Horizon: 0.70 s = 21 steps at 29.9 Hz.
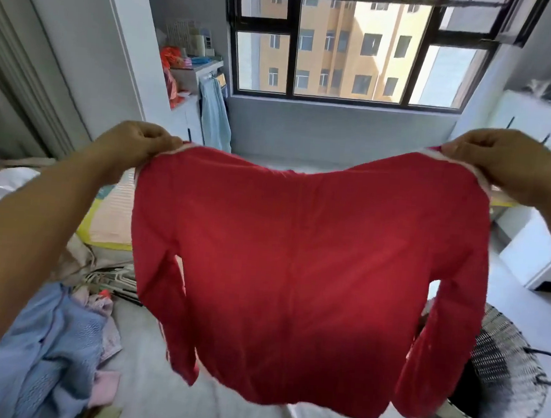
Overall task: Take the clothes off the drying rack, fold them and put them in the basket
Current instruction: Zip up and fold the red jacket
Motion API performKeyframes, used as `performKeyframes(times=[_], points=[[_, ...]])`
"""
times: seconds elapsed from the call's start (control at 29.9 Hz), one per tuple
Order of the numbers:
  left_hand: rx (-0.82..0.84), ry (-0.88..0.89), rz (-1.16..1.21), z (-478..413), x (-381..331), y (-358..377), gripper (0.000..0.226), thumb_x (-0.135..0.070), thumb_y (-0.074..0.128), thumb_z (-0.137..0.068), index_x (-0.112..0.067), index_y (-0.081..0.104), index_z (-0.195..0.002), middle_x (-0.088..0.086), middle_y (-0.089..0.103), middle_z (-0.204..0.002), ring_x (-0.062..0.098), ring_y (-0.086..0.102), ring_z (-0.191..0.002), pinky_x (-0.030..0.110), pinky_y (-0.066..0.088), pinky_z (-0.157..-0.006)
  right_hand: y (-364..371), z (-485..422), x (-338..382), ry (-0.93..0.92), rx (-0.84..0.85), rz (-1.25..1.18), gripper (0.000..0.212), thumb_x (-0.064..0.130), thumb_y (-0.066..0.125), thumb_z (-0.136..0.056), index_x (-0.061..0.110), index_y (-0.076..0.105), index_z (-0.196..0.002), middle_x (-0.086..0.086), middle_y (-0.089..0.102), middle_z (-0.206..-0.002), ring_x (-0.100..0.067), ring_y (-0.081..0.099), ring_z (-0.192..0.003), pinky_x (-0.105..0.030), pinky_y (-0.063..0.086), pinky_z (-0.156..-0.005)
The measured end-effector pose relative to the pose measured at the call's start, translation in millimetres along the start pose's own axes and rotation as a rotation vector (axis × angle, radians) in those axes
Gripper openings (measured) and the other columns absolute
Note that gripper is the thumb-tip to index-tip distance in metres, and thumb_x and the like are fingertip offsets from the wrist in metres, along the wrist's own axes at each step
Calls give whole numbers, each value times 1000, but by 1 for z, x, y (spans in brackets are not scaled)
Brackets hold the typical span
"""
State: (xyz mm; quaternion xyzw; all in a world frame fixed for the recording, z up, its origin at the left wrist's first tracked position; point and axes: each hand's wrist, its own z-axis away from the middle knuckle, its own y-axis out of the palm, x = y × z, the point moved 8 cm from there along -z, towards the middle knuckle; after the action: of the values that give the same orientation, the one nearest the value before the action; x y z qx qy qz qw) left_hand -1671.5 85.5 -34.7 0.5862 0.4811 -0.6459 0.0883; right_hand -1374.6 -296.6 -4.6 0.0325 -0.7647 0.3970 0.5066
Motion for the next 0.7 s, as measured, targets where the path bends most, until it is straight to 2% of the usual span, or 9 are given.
performKeyframes(times=[0.13,0.27,0.3,0.37,0.4,0.47,0.53,0.63,0.7], points=[[64,-95,-60,-16,53,59,22,-21,66,-86,-18,62,-65,-1,58,-55,16,45,-58,17,40,-48,45,-18,-62,152,-28,80,12,20,62,-89,11,63,-80,7,58,-53,-10,43,-56,-8,37,-41],[2,-44,37,-47,48,75,18,-22,64,-87,-12,66,-73,-4,63,-64,16,50,-73,21,41,-56,37,-39,-66,104,-197,25,21,20,60,-89,4,65,-103,-1,62,-74,3,53,-52,-2,36,-44],[-13,-18,77,-56,38,71,17,-22,64,-87,-14,65,-73,-6,63,-62,14,51,-72,21,42,-58,27,-43,-56,60,-233,9,20,21,60,-90,9,66,-104,6,66,-72,9,53,-50,-2,38,-47],[-15,40,141,-71,17,56,15,-22,64,-87,-21,63,-73,-14,63,-54,7,56,-61,19,46,-59,10,-46,-28,-2,-265,-29,7,32,62,-87,30,69,-89,22,65,-60,12,55,-54,-4,43,-58],[-11,70,169,-75,6,47,13,-23,63,-87,-24,64,-74,-16,64,-54,2,58,-57,17,48,-59,2,-47,-18,-31,-279,-64,12,46,65,-81,36,70,-77,25,64,-60,9,56,-58,-8,44,-64],[-14,130,191,-77,-9,33,14,-28,63,-86,-28,68,-73,-17,66,-57,-2,59,-55,15,49,-58,-11,-45,-13,-41,-281,-78,40,71,63,-58,34,69,-71,26,63,-60,6,57,-59,-9,45,-64],[-18,152,203,-67,-11,29,18,-29,63,-86,-29,70,-69,-17,67,-59,-2,59,-56,15,48,-57,-9,-38,-17,-33,-248,-65,56,74,56,-51,24,65,-75,26,60,-57,7,56,-55,-4,43,-55],[88,93,214,-36,26,50,18,-34,67,-82,-32,72,-65,-14,67,-58,1,59,-53,18,48,-53,18,-16,-49,17,-169,-93,22,57,62,-72,36,67,-69,22,64,-61,6,58,-57,-5,46,-57],[216,-4,186,-6,73,81,14,-40,70,-75,-27,73,-70,-10,66,-56,3,55,-48,16,44,-48,49,3,-90,61,-55,-50,24,30,58,-88,37,69,-68,18,66,-61,5,57,-54,-4,43,-54]])
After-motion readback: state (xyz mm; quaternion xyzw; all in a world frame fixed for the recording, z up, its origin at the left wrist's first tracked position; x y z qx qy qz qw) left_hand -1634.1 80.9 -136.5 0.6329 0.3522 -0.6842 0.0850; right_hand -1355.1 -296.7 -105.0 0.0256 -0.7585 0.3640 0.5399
